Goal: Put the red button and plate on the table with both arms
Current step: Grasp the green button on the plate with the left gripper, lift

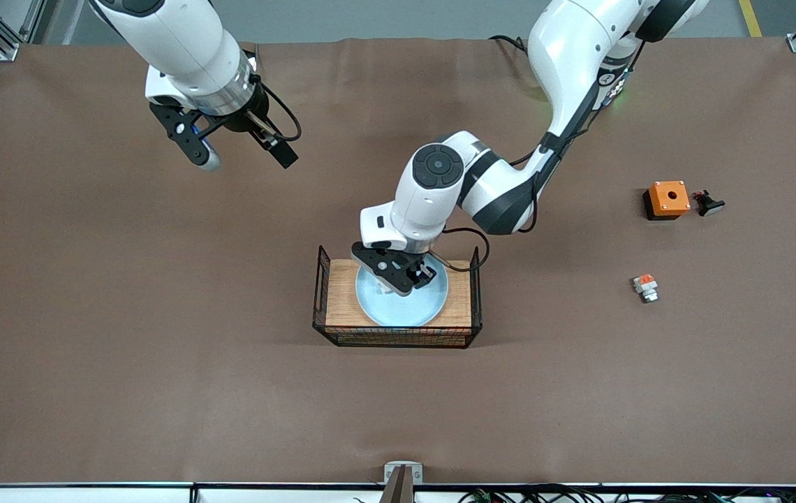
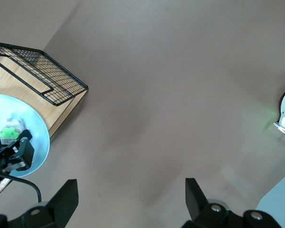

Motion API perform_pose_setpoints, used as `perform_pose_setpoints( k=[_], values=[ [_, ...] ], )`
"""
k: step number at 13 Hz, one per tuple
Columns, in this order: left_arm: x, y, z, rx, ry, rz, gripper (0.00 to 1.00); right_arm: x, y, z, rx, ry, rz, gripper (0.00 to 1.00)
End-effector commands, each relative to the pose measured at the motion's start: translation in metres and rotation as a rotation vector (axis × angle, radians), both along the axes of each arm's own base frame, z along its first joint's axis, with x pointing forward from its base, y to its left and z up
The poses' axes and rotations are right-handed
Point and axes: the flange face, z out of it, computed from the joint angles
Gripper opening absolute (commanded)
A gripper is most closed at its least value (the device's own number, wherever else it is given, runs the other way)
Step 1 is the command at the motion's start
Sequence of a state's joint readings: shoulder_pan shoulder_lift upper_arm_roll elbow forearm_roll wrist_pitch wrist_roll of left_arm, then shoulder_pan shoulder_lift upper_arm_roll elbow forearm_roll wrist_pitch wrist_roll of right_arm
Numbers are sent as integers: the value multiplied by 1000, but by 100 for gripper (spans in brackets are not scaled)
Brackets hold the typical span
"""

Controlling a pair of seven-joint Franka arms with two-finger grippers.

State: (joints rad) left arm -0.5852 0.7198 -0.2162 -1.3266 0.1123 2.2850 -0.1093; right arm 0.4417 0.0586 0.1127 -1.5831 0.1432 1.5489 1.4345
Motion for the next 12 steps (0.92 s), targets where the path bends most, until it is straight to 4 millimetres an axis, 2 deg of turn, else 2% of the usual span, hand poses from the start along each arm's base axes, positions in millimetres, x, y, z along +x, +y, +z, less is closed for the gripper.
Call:
perform_pose_setpoints(
  k=[1,3,5,6,7,9,10,12],
  values=[
    [0,-5,22,8,-48,-9,0,4,-2,6,8,-3,-17,99],
    [-3,5,46,46,-22,0,0,2,1,9,10,-5,-8,99],
    [-12,19,115,46,-44,22,0,2,1,8,12,-4,-1,99],
    [-11,33,138,49,-41,59,0,1,3,8,12,-4,1,99],
    [-9,56,168,56,-33,123,0,0,5,7,10,-3,0,99],
    [6,113,214,37,-4,294,0,-8,24,2,17,-17,16,99],
    [18,147,230,20,17,358,0,-11,34,0,20,-26,-9,99],
    [37,206,245,26,43,447,0,-18,65,-14,24,-39,-88,99]
  ],
)
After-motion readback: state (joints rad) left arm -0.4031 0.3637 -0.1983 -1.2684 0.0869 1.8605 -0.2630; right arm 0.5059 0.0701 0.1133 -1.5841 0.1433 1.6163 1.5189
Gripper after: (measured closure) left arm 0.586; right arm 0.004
